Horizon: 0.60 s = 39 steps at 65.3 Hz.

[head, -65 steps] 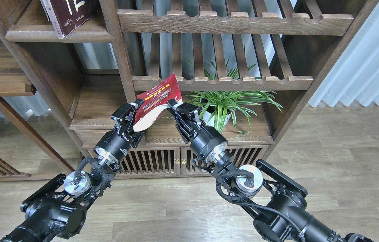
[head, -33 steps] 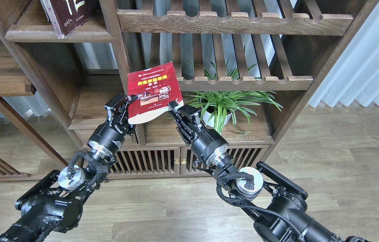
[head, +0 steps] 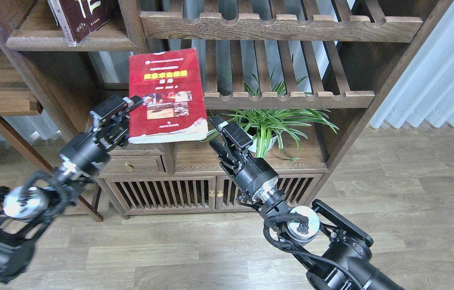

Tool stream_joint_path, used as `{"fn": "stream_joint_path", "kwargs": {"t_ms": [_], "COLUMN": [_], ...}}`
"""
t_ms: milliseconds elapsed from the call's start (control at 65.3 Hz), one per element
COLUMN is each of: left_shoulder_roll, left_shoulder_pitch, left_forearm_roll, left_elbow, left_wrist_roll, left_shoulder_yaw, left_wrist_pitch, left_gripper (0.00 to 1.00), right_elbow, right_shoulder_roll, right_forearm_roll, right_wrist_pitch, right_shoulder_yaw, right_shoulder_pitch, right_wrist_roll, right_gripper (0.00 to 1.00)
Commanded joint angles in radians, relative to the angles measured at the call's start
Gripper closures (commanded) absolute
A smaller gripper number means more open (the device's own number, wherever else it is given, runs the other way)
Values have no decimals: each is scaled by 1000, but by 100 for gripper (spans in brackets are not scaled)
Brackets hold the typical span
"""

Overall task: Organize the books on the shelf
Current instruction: 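Carry the red book with the left gripper up onto the side shelf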

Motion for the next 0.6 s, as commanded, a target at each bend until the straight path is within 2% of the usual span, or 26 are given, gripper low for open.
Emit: {"fn": "stream_joint_path", "kwargs": {"t_ms": [0,92,367,582], "left_shoulder_roll": [100,198,443,517], "left_shoulder_pitch": [9,8,9,-47], "left_forearm_roll": [0,0,12,21], "left_elbow": [-38,-44,-41,-23], "left_wrist_roll": [7,7,8,10], "left_shoulder_yaw": [-45,-82,-132,-149], "left_wrist_pitch": [0,0,0,0], "left_gripper": [94,94,94,94], "right_elbow": [0,-4,-11,-12], "right_shoulder_roll": [0,0,0,0], "right_forearm_roll": [0,-1,-43,-70], "right_wrist_pitch": [13,63,120,162], "right_shoulder_yaw": [37,54,55,66], "right_shoulder_pitch": [-15,-35,-124,-147], "right_wrist_roll": [0,0,-4,-10], "right_gripper": [1,1,1,1]}}
